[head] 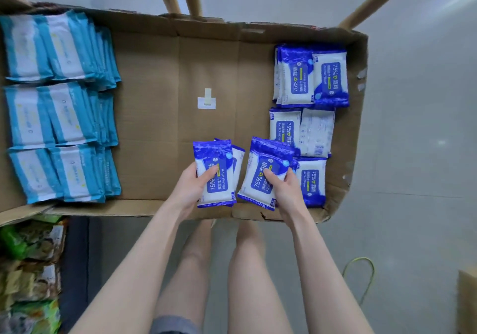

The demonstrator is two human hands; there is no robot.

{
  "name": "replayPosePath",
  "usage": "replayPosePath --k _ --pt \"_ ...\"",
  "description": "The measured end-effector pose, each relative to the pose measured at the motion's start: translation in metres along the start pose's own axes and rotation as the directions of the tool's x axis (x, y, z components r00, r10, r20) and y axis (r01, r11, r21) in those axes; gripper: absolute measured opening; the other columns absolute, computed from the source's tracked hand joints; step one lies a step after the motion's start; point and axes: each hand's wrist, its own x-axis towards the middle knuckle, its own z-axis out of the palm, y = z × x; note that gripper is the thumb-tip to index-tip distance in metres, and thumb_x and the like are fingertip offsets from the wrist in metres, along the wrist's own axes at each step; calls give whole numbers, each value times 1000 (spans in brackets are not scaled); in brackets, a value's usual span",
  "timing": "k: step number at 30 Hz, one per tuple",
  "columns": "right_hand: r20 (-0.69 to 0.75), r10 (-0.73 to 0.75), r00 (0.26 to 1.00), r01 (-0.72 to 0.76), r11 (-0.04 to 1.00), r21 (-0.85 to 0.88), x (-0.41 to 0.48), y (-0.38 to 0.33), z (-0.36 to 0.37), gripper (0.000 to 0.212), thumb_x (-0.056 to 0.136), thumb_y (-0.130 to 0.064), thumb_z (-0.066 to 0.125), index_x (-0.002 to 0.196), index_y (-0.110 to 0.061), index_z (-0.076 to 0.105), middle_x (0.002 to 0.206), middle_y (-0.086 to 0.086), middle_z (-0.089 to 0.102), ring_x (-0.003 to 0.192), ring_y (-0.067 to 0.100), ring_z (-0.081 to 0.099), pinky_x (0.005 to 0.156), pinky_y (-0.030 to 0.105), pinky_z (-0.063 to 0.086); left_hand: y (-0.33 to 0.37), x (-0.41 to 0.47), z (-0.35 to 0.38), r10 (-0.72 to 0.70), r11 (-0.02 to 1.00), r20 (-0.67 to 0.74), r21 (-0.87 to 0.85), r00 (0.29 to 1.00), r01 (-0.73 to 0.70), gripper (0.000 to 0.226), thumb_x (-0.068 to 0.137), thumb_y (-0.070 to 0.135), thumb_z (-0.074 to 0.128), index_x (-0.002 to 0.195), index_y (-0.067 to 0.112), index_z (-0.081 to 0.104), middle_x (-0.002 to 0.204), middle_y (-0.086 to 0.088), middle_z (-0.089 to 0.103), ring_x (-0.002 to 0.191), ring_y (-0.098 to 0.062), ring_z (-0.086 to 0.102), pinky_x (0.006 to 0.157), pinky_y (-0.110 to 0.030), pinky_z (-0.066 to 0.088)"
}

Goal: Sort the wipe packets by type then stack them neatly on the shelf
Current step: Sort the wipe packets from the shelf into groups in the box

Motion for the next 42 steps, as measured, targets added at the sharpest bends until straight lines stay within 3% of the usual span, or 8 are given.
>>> replayPosePath --k 7,12,19,21,24,30,37,42 --pt "-121 -175 977 168 983 -69 5 -38 -77 25 89 -11 64 110 -13 50 104 4 68 85 14 68 68 27 57 9 2 92 94 995 -6 45 996 -94 22 89 18 64 107 18 52 105 -1 68 91 -16 69 74 -32 58" --pt "-107 -250 962 224 951 -211 44 -64 -120 22 82 -22 70 94 -27 51 109 9 65 96 24 67 86 51 54 7 28 170 161 985 -125 88 979 -151 24 89 16 64 108 16 49 105 -2 65 91 -15 67 77 -33 57" --pt "23 -305 952 298 909 -291 95 -87 -127 42 89 -18 65 122 -19 39 118 1 62 97 12 66 75 31 58 14 68 206 203 978 -254 12 946 -207 23 90 20 64 109 16 51 99 3 66 84 -8 67 66 -23 56" --pt "36 -335 942 320 858 -402 102 -89 -123 50 89 -20 65 130 -18 36 121 -4 58 101 8 62 72 20 53 11 81 206 249 966 -291 146 924 -214 22 89 26 64 107 19 52 105 3 62 95 -11 62 78 -27 54" --pt "9 -404 915 323 719 -616 107 -84 -115 69 91 -27 62 146 -18 22 136 1 44 121 13 49 90 30 49 -1 92 205 354 848 -331 508 875 -151 39 90 28 62 124 15 47 122 3 40 115 -15 39 100 -30 34" --pt "77 -529 845 331 404 -853 100 -75 -114 78 95 -30 54 152 -17 3 155 9 20 133 25 32 99 40 41 -10 87 207 338 813 -227 559 913 -162 80 96 31 53 151 19 -4 159 -1 11 144 -18 17 115 -40 21" --pt "157 -439 885 285 241 -928 90 -88 -116 65 98 -35 48 150 -16 15 156 10 18 131 27 34 100 40 43 16 71 181 276 713 -68 684 959 -157 41 95 30 54 133 24 40 132 2 55 116 -17 55 93 -40 49" --pt "281 -504 816 420 184 -889 47 -114 -110 43 97 -30 50 135 -11 42 145 7 38 124 24 41 98 36 43 41 16 161 407 516 -68 840 911 -168 47 96 33 51 139 16 40 141 -4 46 128 -20 44 102 -40 42"
